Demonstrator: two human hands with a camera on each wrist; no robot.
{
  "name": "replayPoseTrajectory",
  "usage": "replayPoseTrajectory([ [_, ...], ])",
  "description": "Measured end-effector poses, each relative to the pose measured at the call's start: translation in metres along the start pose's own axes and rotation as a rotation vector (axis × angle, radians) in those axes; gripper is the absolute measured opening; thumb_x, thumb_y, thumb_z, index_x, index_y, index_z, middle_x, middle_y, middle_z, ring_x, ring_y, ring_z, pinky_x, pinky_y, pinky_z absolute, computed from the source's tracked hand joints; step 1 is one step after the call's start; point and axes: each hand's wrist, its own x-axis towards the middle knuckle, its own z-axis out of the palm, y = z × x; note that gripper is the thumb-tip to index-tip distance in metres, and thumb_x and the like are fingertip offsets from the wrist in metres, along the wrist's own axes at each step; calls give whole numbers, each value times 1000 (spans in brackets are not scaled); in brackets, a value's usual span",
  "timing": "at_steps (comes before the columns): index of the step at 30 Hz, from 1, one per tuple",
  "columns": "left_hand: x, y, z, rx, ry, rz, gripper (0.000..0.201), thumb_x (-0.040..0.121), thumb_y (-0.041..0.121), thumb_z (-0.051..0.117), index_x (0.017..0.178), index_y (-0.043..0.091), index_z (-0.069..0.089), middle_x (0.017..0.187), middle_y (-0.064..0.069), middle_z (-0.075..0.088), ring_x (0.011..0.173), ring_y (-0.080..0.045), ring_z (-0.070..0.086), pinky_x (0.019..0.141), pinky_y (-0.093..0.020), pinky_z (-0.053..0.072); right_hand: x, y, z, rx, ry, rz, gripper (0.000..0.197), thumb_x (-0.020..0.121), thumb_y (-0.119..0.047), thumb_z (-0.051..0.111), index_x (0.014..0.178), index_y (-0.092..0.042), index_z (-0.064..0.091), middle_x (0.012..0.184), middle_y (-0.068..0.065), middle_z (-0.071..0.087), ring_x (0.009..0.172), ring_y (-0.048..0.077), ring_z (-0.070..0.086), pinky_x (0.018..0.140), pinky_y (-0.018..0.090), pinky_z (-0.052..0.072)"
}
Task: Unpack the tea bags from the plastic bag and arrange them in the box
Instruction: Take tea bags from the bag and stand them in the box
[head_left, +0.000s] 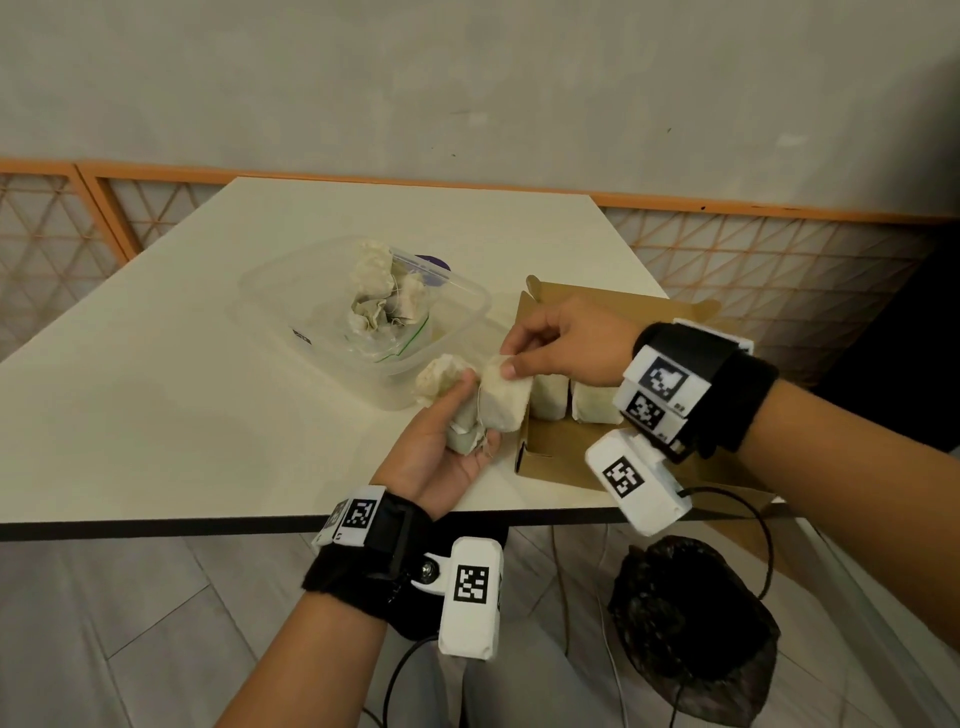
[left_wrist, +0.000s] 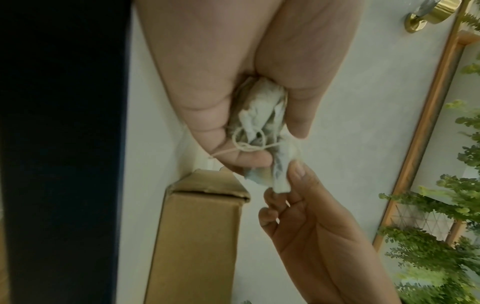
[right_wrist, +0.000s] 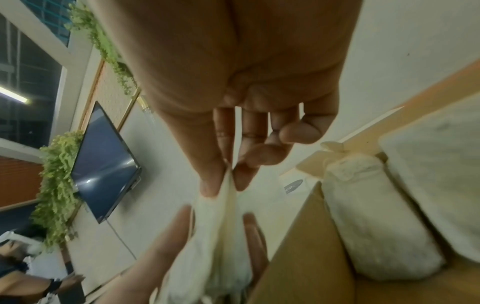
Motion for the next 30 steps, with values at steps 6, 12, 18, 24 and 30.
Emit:
replayPoseTrajectory([
  [6,2,1,2,-23,26,-31,19,86,26,55,90,9,61,89,-13,69,78,-20,69,48,-17,52,-27,24,-58,-171,80,152,15,81,-25,69,92,-16,67,77,-8,61,69,5,54,65,13,39],
  [12,4,0,-2,-12,39,-30,19,80,27,57,91,12,62,90,-10,70,81,-18,71,50,-15,50,-41,55,-79,-415,-46,361,11,77,-28,72,85,-24,66,80,-11,59,82,9,51,74,24,37],
  [18,5,-1,-2,-28,66,-51,18,78,26,61,88,12,66,93,-12,71,81,-19,72,50,-18,53,-35,75,-58,-336,-108,441,10,73,-21,76,76,-26,67,80,-10,62,82,9,54,72,21,43],
  [24,5,0,-4,-40,36,-62,18,67,24,78,78,11,73,94,-13,71,82,-21,72,52,-19,54,-24,78,-54,-440,-27,444,22,78,-19,72,99,-12,69,91,-1,60,86,13,51,61,16,36],
  [30,2,0,0,-26,50,-45,18,80,27,58,90,12,63,89,-11,71,79,-18,71,51,-17,53,-23,81,-56,-448,23,457,22,77,-21,73,96,-12,68,87,-2,60,85,13,52,62,17,38],
])
